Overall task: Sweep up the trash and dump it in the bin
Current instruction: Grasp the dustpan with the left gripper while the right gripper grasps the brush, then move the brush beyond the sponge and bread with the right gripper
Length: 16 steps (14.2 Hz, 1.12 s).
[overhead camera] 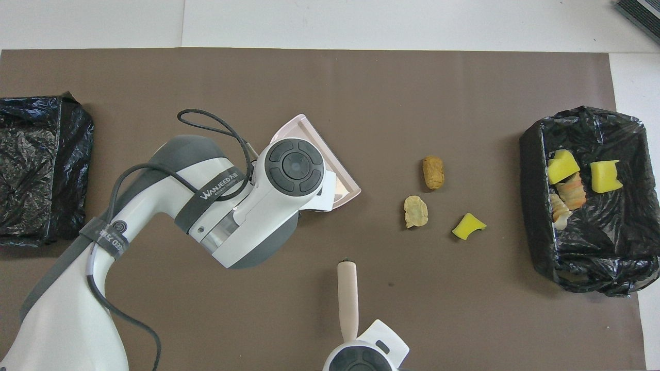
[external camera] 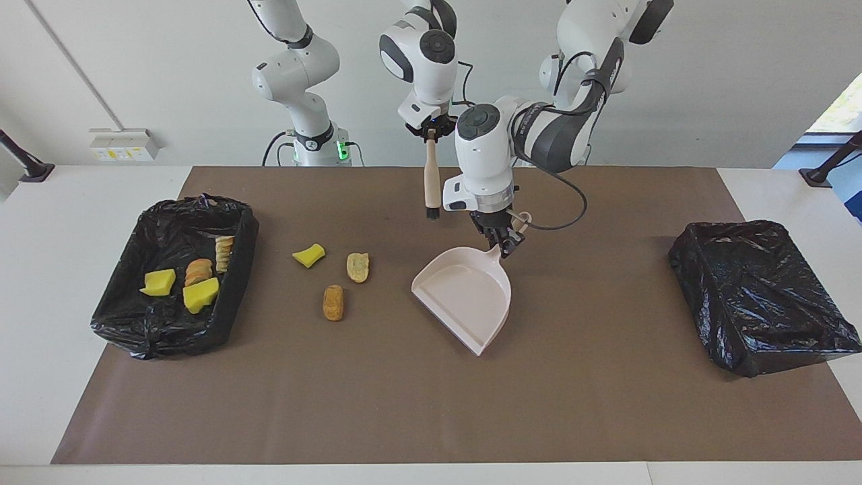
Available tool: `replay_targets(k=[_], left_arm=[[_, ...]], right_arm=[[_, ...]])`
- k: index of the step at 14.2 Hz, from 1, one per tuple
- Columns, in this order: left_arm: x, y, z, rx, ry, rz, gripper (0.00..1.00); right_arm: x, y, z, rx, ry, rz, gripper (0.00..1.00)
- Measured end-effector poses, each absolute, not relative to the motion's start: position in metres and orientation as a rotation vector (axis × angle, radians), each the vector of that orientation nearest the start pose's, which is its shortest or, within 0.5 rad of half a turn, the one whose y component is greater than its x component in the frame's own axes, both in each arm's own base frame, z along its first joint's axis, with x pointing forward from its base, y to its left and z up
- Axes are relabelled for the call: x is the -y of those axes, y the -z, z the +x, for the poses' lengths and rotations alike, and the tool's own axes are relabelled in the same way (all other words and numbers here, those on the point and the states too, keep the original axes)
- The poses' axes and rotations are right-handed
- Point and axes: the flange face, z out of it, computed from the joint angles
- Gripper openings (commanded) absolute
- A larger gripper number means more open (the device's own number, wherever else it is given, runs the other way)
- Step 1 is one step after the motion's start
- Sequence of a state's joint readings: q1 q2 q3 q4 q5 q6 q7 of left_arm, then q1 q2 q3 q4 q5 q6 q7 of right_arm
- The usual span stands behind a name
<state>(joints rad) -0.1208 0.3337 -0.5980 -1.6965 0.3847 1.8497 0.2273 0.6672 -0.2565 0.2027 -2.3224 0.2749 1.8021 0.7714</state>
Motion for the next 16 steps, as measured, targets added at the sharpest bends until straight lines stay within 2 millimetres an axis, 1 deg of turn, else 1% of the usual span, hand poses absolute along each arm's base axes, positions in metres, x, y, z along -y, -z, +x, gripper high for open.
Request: replay_targets(k=[1, 3, 4, 5, 8, 10, 12, 14, 16], left_arm=[[0.366, -0.417, 0.512, -1.634, -0.108, -2.467, 0.0], [0.376, -0.409, 0.511, -1.92, -0.03, -2.297, 0.0], [0.38, -0.403, 0.509, -2.006, -0.001, -2.233, 0.0], [0.382, -0.399, 0.507, -2.049, 0.008, -2.199, 0.0], [0.385, -0.395, 0.503, -2.095, 0.006, -2.16, 0.0], [0.388, -0.392, 0.502, -2.11, 0.003, -2.141, 0.0], [0.39, -0.385, 0.503, -2.12, 0.009, -2.115, 0.0], [0.391, -0.383, 0.503, -2.075, 0.015, -2.162, 0.0], [0.395, -0.378, 0.5, -2.046, 0.011, -2.194, 0.0]], right_arm=[[-0.335, -0.428, 0.269, -0.038, -0.516, -3.178, 0.0], [-0.31, -0.431, 0.288, -0.035, -0.486, -3.223, 0.0], [-0.295, -0.429, 0.302, -0.022, -0.47, -3.244, 0.0], [-0.278, -0.425, 0.317, -0.001, -0.456, -3.269, 0.0], [-0.226, -0.412, 0.358, 0.084, -0.424, -3.381, 0.0], [-0.2, -0.406, 0.375, 0.148, -0.415, -3.448, 0.0], [-0.173, -0.403, 0.39, 0.151, -0.419, -3.495, 0.0], [-0.139, -0.399, 0.403, 0.108, -0.442, -3.524, 0.0], [-0.115, -0.394, 0.407, 0.075, -0.478, -3.53, 0.0]])
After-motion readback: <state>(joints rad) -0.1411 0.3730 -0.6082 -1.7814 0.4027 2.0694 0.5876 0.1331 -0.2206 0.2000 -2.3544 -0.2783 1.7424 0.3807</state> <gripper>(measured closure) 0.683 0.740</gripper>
